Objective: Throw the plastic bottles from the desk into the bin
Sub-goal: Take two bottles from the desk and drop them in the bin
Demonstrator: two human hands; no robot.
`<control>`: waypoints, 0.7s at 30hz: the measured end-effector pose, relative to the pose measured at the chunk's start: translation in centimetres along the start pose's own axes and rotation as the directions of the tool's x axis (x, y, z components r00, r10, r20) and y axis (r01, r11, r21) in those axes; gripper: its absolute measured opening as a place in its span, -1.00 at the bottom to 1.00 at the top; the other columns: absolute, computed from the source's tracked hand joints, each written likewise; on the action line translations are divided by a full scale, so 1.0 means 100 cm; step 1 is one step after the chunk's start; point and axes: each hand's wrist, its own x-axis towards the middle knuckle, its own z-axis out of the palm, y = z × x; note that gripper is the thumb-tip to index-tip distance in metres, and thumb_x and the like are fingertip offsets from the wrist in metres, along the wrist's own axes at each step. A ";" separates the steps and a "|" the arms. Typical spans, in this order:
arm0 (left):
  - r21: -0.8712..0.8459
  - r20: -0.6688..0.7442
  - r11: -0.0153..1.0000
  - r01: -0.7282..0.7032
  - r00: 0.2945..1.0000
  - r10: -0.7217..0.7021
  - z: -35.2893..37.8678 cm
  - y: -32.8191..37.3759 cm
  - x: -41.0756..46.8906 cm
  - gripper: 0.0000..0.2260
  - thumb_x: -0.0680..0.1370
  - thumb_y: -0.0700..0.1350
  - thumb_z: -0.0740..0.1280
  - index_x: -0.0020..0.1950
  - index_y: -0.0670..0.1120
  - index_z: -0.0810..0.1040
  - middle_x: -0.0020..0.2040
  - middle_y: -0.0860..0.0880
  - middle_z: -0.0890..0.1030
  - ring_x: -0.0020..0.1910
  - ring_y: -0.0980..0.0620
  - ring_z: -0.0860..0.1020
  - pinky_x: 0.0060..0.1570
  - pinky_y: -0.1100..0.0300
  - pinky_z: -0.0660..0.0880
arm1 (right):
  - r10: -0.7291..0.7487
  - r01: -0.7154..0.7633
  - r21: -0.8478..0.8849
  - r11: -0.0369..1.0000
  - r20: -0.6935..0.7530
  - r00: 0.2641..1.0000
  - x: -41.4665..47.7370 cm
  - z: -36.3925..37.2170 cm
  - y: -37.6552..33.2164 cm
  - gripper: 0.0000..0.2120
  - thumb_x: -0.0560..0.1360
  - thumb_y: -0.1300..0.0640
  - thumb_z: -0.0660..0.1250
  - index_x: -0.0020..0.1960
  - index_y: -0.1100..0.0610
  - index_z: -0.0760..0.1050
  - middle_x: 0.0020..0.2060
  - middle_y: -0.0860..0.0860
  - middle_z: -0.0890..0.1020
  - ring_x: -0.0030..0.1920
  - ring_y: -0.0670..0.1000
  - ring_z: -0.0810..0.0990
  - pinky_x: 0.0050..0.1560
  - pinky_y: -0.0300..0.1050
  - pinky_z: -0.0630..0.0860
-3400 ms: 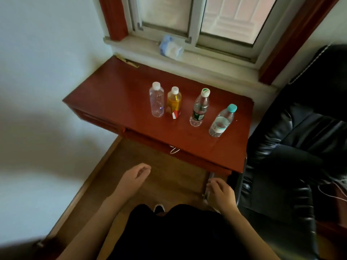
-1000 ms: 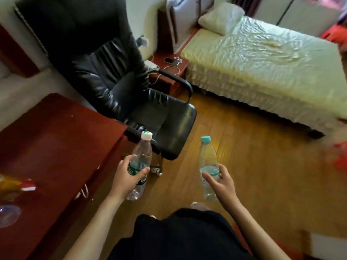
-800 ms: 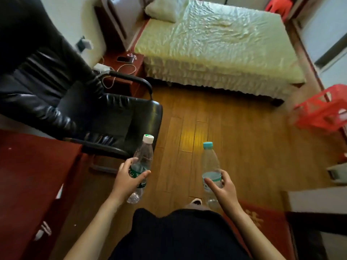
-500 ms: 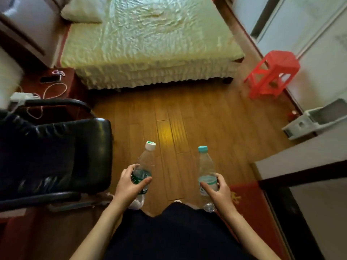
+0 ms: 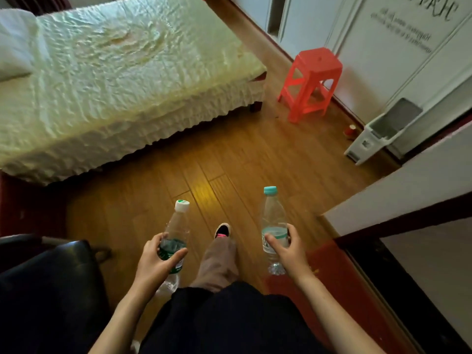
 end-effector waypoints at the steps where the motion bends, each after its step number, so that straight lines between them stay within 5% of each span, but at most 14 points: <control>1: -0.001 0.004 1.000 -0.005 1.000 0.005 0.000 0.008 0.023 -0.47 0.37 0.04 0.53 0.26 -0.04 0.44 0.11 -0.05 0.46 0.07 -0.02 0.51 0.07 0.09 0.49 | 0.004 -0.004 0.007 1.000 -0.014 1.000 0.019 0.001 -0.006 -0.58 0.43 0.06 0.49 0.22 0.12 0.45 0.03 0.07 0.66 0.02 0.00 0.67 0.05 -0.03 0.62; 7: 0.035 0.070 0.995 -0.093 0.993 0.090 -0.011 0.094 0.170 -0.46 0.38 0.04 0.51 0.28 -0.07 0.43 0.11 -0.05 0.44 0.07 -0.05 0.50 0.09 0.05 0.50 | 0.027 -0.023 0.032 0.999 -0.134 0.991 0.124 -0.006 -0.068 -0.59 0.43 0.08 0.49 0.21 0.13 0.46 0.02 0.12 0.66 -0.01 0.07 0.67 0.02 0.06 0.64; 11: 0.036 0.160 0.976 -0.215 0.965 0.207 -0.003 0.179 0.268 -0.45 0.39 0.05 0.50 0.30 -0.07 0.42 0.10 -0.04 0.45 0.06 -0.01 0.51 0.01 0.11 0.52 | 0.022 -0.013 0.040 0.999 -0.220 0.975 0.180 -0.021 -0.112 -0.62 0.46 0.15 0.45 0.22 0.18 0.44 0.00 0.13 0.64 -0.06 0.03 0.66 -0.23 -0.31 0.60; 15: 0.080 0.278 0.933 -0.352 0.907 0.318 0.030 0.264 0.338 -0.45 0.41 0.04 0.49 0.32 -0.05 0.40 0.14 0.00 0.43 0.06 0.06 0.47 -0.14 0.34 0.40 | 0.066 -0.042 0.075 0.996 -0.352 0.934 0.218 -0.048 -0.130 -0.64 0.45 0.12 0.46 0.20 0.10 0.45 -0.03 0.04 0.63 -0.07 -0.05 0.64 -0.31 -0.44 0.53; 21: 0.086 0.444 0.887 -0.454 0.814 0.373 0.121 0.351 0.406 -0.48 0.38 0.15 0.48 0.26 0.04 0.43 0.10 0.05 0.45 0.02 0.14 0.47 -0.05 0.24 0.41 | 0.173 -0.116 0.138 0.984 -0.532 0.829 0.272 -0.103 -0.117 -0.62 0.42 0.01 0.47 0.18 0.08 0.49 -0.02 0.03 0.66 -0.04 0.01 0.67 -0.14 -0.14 0.58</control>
